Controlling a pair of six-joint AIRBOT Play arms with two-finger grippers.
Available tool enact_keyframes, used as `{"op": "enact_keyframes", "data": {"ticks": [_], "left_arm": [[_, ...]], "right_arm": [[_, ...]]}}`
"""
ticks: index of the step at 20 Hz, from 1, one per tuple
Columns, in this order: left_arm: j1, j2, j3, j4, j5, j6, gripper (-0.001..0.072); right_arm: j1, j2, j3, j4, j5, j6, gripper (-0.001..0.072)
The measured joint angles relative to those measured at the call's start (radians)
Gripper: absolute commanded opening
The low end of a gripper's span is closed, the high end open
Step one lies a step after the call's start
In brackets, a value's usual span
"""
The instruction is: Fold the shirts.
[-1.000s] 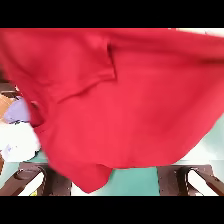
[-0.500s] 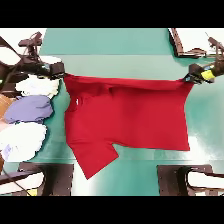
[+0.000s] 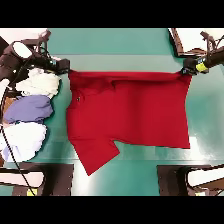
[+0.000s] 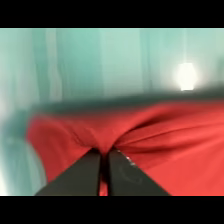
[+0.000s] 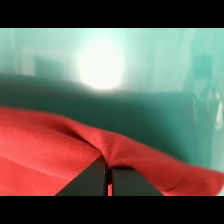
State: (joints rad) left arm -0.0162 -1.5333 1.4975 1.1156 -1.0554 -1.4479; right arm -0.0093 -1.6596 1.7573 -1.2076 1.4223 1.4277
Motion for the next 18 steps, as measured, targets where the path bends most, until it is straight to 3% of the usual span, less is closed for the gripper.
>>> {"op": "enact_keyframes", "data": {"ticks": [6,7,8,9,14,18], "left_arm": [[0.000,-0.008,-0.168,-0.001,-0.076,0.029,0.0048],[0.000,-0.009,-0.191,-0.003,-0.076,0.031,0.0348],[0.000,-0.009,-0.207,0.000,-0.076,0.032,0.0573],[0.003,-0.008,-0.218,-0.003,-0.075,0.029,0.0470],[0.006,0.095,-0.274,0.012,-0.118,-0.003,0.0463],[0.006,0.320,-0.505,0.058,-0.178,-0.042,0.0463]], "right_arm": [[0.003,0.074,-0.248,-0.056,-0.035,-0.013,0.0028],[0.005,0.080,-0.284,-0.059,-0.047,-0.013,0.0198],[0.005,0.086,-0.310,-0.068,-0.053,-0.009,0.0394],[0.002,0.089,-0.331,-0.066,-0.061,-0.004,0.0415],[-0.016,0.190,-0.392,-0.014,-0.058,0.003,0.0414],[-0.035,0.372,-0.509,0.002,-0.039,0.003,0.0414]]}}
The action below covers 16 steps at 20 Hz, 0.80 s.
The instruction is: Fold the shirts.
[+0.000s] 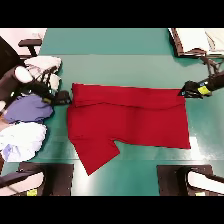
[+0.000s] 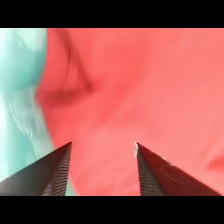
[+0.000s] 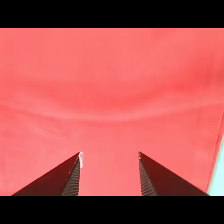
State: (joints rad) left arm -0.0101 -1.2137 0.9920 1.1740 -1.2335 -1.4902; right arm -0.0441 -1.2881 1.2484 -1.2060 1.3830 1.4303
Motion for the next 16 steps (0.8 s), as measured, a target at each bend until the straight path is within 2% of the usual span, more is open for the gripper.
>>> {"op": "enact_keyframes", "data": {"ticks": [5,10,11,14,16], "left_arm": [[0.001,0.275,-0.386,-0.055,-0.024,-0.058,0.0463],[-0.026,0.370,-0.615,-0.214,0.057,-0.060,0.0462],[-0.050,0.377,-0.634,-0.241,0.086,-0.057,0.0438],[-0.125,0.386,-0.667,-0.278,0.154,-0.054,0.0025],[-0.155,0.390,-0.671,-0.296,0.177,-0.055,0.0030]], "right_arm": [[-0.005,0.161,-0.127,0.010,-0.040,-0.002,0.0413],[-0.006,0.216,-0.171,0.020,-0.063,-0.003,0.0413],[-0.006,0.220,-0.173,0.028,-0.064,-0.003,0.0413],[-0.006,0.226,-0.178,0.045,-0.069,-0.003,0.0413],[-0.007,0.229,-0.180,0.043,-0.054,-0.003,0.0413]]}}
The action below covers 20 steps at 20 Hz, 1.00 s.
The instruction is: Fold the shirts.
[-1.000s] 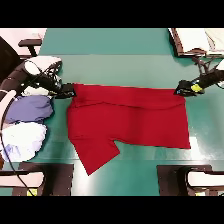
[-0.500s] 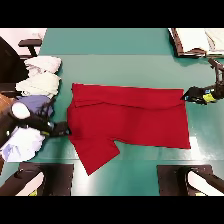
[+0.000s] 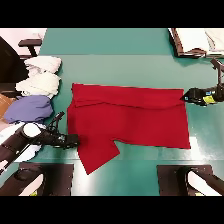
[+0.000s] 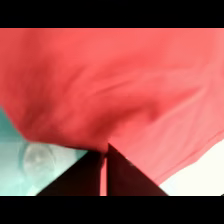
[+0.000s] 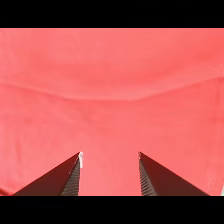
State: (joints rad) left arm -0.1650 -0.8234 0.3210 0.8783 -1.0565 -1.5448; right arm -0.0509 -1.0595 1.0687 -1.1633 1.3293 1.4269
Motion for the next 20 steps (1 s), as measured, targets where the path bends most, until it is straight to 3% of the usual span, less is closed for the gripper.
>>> {"op": "enact_keyframes", "data": {"ticks": [3,4,5,6,8,10,14,15,17,19,20], "left_arm": [[-0.021,0.003,0.035,0.000,-0.019,0.000,0.0030],[-0.024,0.004,0.054,0.008,-0.031,0.000,0.0030],[-0.027,0.004,0.076,0.015,-0.042,0.000,0.0030],[-0.028,0.005,0.096,0.023,-0.052,0.001,0.0030],[-0.031,0.005,0.130,0.031,-0.062,0.003,0.0030],[-0.031,0.005,0.151,0.038,-0.065,0.005,0.0030],[-0.033,0.004,0.167,0.044,-0.063,0.008,0.0030],[-0.033,0.004,0.169,0.045,-0.061,0.008,0.0030],[-0.033,0.004,0.171,0.045,-0.057,0.008,0.0030],[-0.033,0.004,0.172,0.048,-0.055,0.009,0.0030],[-0.033,0.004,0.172,0.055,-0.056,0.013,0.0029]], "right_arm": [[-0.013,0.003,-0.031,-0.074,0.068,0.000,0.0415],[-0.032,0.007,-0.062,-0.106,0.097,0.000,0.0474],[-0.061,0.013,-0.099,-0.130,0.115,0.001,0.0598],[-0.102,0.020,-0.146,-0.151,0.130,0.002,0.0605],[-0.204,0.032,-0.243,-0.175,0.151,0.003,0.0587],[-0.315,0.039,-0.331,-0.185,0.157,0.004,0.0517],[-0.468,0.043,-0.473,-0.177,0.137,0.005,0.0493],[-0.481,0.044,-0.498,-0.174,0.126,0.005,0.0433],[-0.484,0.045,-0.537,-0.160,0.098,0.006,0.0426],[-0.465,0.046,-0.549,-0.128,0.073,0.007,0.0303],[-0.451,0.046,-0.546,-0.110,0.045,0.007,0.0301]]}}
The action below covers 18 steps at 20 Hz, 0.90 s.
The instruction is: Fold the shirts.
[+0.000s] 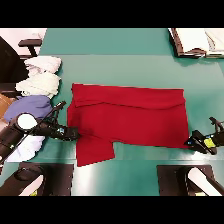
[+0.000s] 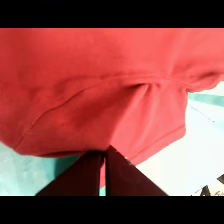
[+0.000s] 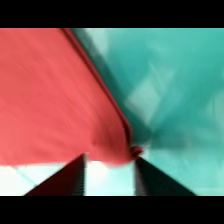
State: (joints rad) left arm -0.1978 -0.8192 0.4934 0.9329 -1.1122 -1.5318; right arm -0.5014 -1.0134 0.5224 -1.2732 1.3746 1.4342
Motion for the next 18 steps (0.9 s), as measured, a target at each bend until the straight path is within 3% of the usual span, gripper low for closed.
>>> {"op": "enact_keyframes", "data": {"ticks": [2,3,4,12,18], "left_arm": [[0.000,0.000,0.000,0.014,-0.010,0.006,0.0029],[0.000,0.000,0.001,0.023,-0.018,0.008,0.0029],[0.000,0.001,0.002,0.030,-0.031,0.010,0.0028],[0.000,0.025,0.056,0.065,-0.174,0.010,0.0027],[0.000,0.128,0.182,0.092,-0.254,-0.066,0.0027]], "right_arm": [[0.031,-0.001,0.014,0.018,-0.046,-0.002,0.0096],[0.047,-0.001,0.024,0.019,-0.058,-0.002,0.0031],[0.068,-0.001,0.034,0.031,-0.052,-0.004,0.0014],[0.219,0.074,0.163,-0.066,0.111,-0.021,0.0014],[0.250,0.228,0.201,-0.120,0.209,-0.021,0.0013]]}}
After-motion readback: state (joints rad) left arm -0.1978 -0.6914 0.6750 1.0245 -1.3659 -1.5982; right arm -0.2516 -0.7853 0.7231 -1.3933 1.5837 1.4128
